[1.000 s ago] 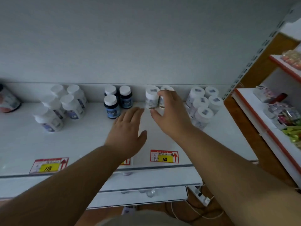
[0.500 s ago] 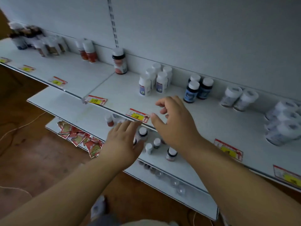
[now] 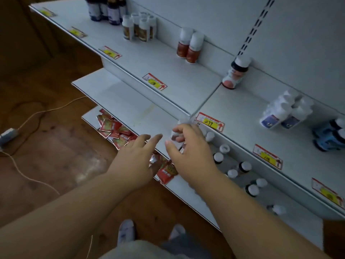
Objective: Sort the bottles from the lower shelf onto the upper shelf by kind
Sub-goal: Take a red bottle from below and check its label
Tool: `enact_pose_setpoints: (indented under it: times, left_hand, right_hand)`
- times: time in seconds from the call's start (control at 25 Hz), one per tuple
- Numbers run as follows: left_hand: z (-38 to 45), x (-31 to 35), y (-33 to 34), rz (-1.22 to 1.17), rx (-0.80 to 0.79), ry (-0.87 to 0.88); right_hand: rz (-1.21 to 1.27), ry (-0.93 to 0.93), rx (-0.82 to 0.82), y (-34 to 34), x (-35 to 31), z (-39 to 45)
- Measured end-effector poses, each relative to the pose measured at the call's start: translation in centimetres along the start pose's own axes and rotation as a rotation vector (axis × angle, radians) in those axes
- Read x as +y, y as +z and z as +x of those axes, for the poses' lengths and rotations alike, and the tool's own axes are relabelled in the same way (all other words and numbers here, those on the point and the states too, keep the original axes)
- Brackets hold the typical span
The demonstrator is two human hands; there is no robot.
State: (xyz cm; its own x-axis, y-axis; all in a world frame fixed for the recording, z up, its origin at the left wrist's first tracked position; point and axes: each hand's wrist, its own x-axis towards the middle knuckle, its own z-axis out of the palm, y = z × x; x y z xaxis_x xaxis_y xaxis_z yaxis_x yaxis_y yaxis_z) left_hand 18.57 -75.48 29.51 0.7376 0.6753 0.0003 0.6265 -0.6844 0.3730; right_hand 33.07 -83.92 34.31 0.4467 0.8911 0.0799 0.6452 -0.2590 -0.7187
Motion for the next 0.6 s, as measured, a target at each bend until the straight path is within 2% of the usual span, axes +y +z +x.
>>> enact_pose_setpoints:
  times: [0.2, 0.4, 0.6]
  left_hand:
    - [5.0, -6.6, 5.2, 0.023, 0.022, 0.009]
    - [10.2, -11.9, 15.5, -0.033, -0.060, -0.115]
    - [16.9, -13.6, 26.8, -0.094, -0.076, -0.174]
  right_hand:
    - [-0.042, 0.153, -0.059, 8.1, 5.5, 6.3]
    - [-0.130, 0.396, -0.040, 16.4, 15.5, 11.4]
    - [-0.381, 0.383, -0.060, 20.9, 27.1, 18.8]
